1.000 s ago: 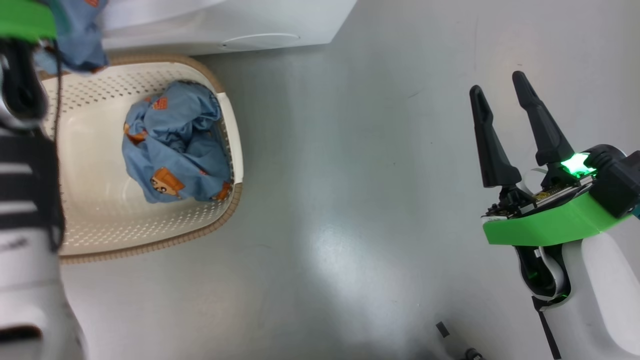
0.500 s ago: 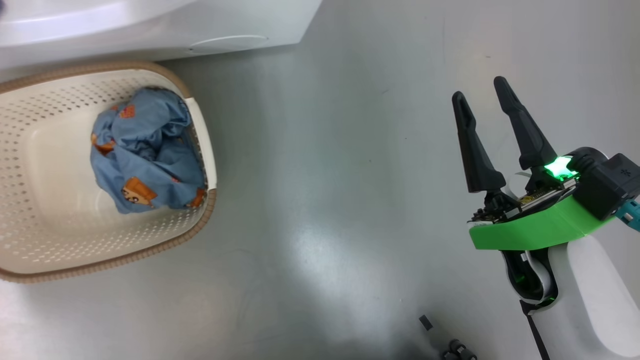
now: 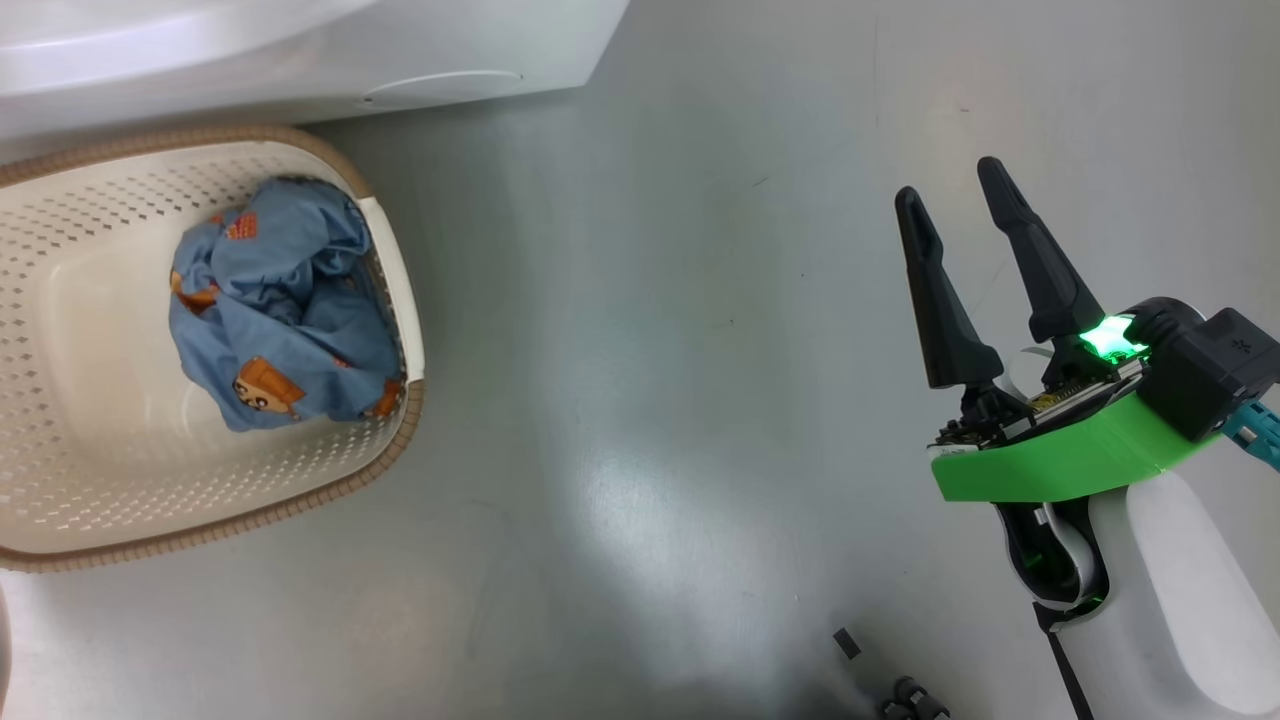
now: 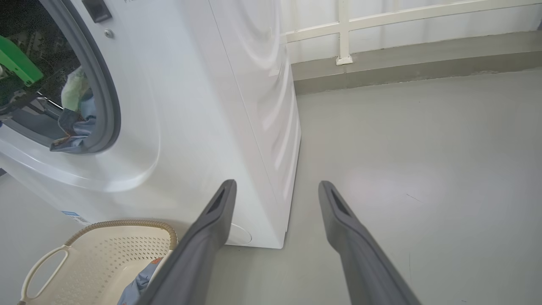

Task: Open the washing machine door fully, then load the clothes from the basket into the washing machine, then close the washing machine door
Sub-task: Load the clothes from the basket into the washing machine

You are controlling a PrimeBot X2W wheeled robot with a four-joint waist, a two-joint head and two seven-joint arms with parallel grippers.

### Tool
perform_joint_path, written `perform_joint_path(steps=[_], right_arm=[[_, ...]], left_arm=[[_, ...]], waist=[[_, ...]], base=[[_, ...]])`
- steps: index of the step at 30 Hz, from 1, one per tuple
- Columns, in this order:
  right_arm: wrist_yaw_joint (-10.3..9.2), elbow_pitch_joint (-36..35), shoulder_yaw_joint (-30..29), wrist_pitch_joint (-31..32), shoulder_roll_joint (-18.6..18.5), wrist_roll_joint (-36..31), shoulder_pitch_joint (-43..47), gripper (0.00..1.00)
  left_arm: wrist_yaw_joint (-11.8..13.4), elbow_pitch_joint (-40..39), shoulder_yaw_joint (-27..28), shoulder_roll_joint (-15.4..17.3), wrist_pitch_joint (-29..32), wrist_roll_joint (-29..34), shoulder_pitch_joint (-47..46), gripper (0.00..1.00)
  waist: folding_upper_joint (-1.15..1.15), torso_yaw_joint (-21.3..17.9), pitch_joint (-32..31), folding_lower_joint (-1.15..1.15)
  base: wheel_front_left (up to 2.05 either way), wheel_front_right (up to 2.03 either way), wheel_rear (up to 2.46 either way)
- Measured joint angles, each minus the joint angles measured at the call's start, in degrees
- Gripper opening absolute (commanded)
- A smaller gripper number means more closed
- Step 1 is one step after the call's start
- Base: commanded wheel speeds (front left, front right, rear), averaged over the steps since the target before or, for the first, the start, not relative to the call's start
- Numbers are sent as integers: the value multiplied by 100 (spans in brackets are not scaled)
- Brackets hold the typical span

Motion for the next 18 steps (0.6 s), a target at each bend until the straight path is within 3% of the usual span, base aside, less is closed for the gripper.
perform_joint_path(steps=[18], right_arm=[[0, 1, -9, 0, -20, 0, 1, 100]], left_arm=[[0, -172, -83, -180, 0, -370, 376, 100]], waist=[[0, 123, -68, 0]], base=[[0, 0, 0]])
